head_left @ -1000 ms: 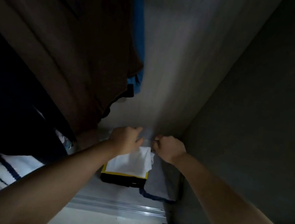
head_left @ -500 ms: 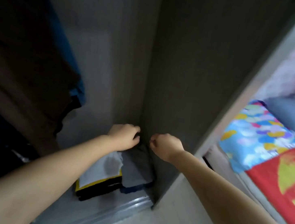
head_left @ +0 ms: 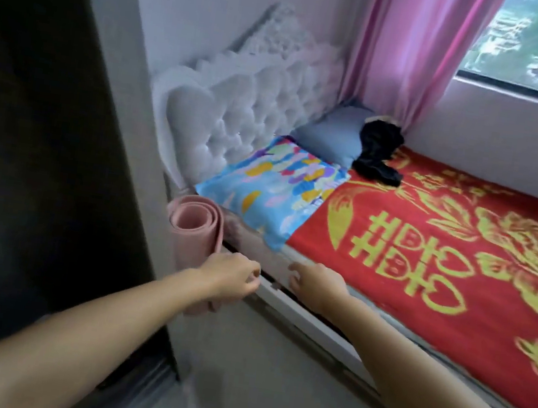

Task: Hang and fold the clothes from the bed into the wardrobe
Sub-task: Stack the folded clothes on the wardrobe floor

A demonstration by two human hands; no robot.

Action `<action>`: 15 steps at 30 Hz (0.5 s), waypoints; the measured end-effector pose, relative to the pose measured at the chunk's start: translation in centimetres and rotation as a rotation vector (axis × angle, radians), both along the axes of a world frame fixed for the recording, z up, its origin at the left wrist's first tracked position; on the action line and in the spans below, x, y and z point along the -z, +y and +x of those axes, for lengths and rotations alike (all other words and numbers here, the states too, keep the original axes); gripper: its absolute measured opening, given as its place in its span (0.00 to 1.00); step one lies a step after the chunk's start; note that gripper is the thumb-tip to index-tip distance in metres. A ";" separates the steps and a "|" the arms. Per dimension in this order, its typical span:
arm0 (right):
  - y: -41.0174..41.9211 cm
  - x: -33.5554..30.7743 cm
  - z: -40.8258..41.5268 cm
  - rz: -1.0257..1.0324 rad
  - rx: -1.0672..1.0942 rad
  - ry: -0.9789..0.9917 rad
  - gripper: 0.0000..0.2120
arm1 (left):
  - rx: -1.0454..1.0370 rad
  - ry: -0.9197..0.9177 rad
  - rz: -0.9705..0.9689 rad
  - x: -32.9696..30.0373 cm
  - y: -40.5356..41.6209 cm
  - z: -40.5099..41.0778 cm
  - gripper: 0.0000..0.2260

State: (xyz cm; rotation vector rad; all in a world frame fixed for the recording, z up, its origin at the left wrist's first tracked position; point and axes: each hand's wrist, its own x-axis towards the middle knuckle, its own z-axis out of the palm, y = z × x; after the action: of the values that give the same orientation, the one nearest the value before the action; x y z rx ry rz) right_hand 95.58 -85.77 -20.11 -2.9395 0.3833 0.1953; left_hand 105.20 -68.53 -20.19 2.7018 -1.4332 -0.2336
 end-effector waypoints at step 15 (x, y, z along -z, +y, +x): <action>-32.9 -0.2 -24.8 -0.038 0.509 0.153 0.16 | 0.351 0.220 -0.040 -0.1 -37.0 -14.2 0.14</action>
State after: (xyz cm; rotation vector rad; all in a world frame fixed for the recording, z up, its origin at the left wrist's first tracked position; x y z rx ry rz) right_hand 70.76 -118.70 -19.94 -2.7527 1.1424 0.3426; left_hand 91.04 -105.50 -20.05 2.2899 -1.8057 -0.4980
